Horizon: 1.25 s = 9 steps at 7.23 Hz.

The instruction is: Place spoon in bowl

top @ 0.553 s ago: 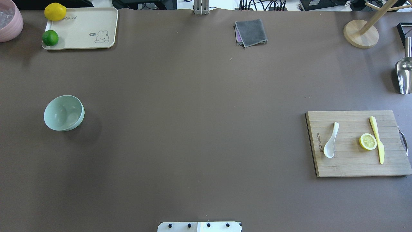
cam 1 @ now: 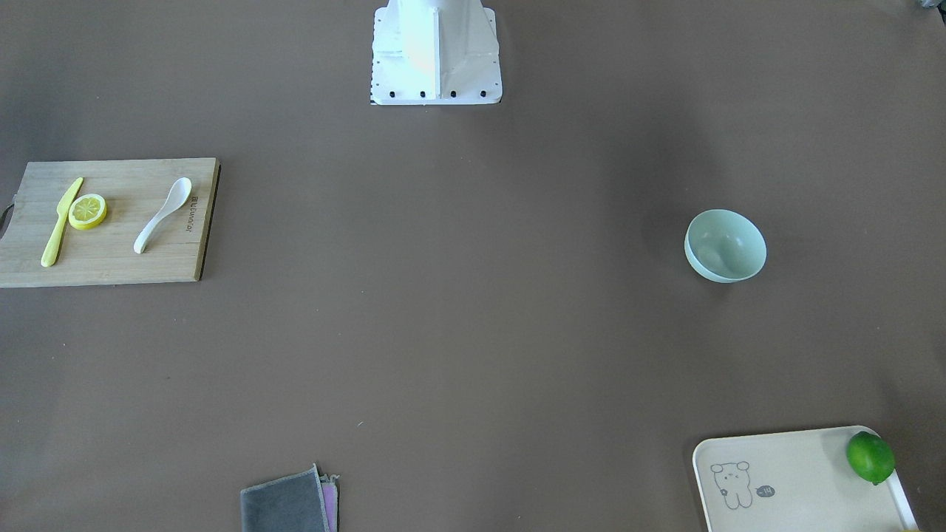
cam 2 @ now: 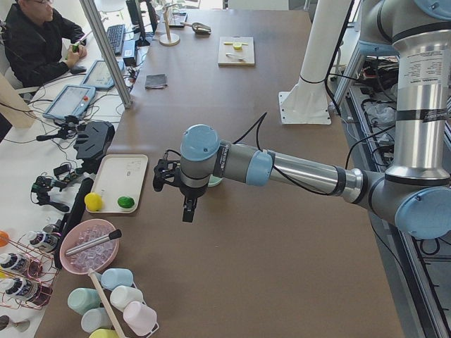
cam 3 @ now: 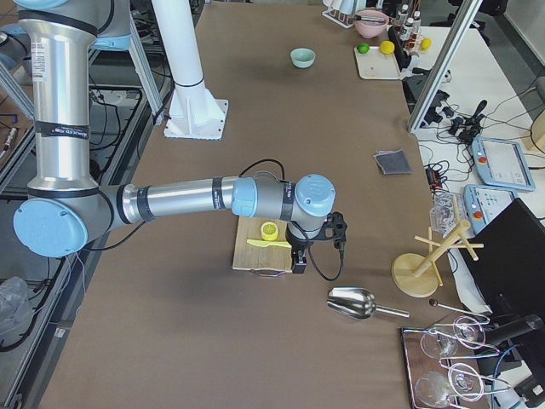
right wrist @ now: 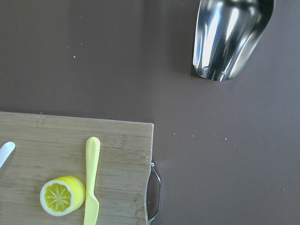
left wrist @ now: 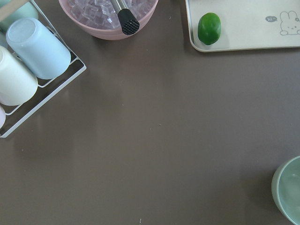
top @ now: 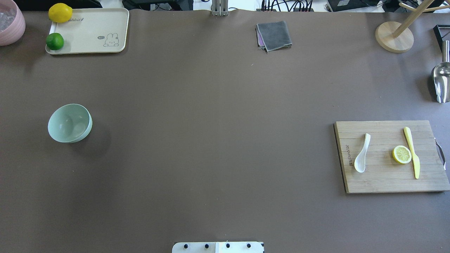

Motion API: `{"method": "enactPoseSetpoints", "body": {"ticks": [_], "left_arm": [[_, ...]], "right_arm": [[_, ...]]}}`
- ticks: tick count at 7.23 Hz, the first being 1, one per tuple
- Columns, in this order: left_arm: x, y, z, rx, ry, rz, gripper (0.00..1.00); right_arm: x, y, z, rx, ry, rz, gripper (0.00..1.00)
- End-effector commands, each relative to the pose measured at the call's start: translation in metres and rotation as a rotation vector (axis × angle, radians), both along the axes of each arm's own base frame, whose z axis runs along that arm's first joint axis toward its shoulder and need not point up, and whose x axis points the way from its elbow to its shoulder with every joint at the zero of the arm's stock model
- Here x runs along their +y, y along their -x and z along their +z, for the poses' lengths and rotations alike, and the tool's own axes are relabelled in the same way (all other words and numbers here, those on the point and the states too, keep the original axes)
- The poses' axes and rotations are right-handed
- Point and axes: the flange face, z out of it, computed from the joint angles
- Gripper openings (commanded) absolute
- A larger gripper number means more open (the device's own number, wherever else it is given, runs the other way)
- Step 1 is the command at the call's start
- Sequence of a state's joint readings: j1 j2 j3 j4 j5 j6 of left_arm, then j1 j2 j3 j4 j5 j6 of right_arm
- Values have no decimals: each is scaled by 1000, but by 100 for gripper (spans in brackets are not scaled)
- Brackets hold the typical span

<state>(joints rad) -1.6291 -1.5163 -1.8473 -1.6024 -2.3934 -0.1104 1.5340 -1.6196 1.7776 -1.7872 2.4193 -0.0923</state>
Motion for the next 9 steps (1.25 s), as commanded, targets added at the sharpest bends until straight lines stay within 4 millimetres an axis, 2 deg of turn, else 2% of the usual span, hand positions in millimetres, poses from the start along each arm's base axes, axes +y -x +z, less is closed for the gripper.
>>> {"method": "enactPoseSetpoints", "body": {"ticks": [1, 6, 9], "left_arm": [[0, -1, 0, 1, 0, 2, 98], [5, -1, 8, 7, 9, 9, 98], [0, 0, 0, 4, 5, 1, 98]], "right_arm": [[-1, 0, 0, 0, -1, -1, 100], [0, -1, -2, -2, -6, 1, 100], [-1, -1, -5, -2, -11, 2, 100]]}}
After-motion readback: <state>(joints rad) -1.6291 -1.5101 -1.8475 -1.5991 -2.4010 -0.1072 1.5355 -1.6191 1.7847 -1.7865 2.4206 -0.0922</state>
